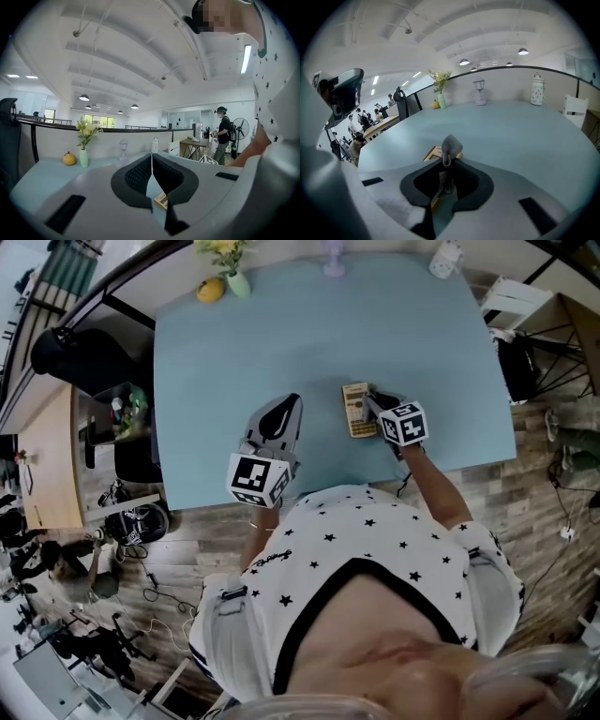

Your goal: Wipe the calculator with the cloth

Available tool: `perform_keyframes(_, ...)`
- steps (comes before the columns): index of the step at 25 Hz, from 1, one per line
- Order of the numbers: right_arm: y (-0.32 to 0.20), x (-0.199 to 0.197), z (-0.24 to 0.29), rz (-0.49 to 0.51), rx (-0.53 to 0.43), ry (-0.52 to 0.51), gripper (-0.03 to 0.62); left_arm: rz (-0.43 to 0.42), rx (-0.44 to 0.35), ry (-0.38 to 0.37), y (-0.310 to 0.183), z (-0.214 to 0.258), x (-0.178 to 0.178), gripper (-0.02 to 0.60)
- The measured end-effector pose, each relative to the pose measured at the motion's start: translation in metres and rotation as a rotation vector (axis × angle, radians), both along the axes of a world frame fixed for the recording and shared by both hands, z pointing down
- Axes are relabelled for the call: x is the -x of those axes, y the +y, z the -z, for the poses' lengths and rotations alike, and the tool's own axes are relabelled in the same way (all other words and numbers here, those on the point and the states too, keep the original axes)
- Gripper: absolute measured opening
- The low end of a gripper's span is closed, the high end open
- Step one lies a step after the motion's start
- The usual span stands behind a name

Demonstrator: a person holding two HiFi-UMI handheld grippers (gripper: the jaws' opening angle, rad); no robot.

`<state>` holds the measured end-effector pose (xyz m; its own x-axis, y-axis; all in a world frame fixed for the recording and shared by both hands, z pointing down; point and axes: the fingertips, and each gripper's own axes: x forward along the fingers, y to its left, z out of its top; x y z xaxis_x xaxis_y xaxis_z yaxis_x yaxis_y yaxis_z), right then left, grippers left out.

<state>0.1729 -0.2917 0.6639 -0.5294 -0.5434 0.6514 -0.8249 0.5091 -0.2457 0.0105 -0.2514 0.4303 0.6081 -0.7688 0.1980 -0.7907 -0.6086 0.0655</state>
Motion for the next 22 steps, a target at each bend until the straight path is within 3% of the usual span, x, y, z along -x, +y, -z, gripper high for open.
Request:
perform_keyframes(5,0.0,-0.017,-0.005,-0.049,0.012,-0.003,0.052,-0.032,-0.009,0.0,-0.007,0.002,-0.012,0.031)
perform_keyframes(16,0.0,-0.019,-0.004,-0.06,0.014,-0.014,0.052,-0.027,0.009,0.001,-0.01,-0.003,-0.014,0.031)
perform_keyframes(22,0.008,0.02,0.017,0.04,-0.006,-0.084,0.052,-0.011,0.004,0.003,-0.014,-0.002,-0.011,0.031)
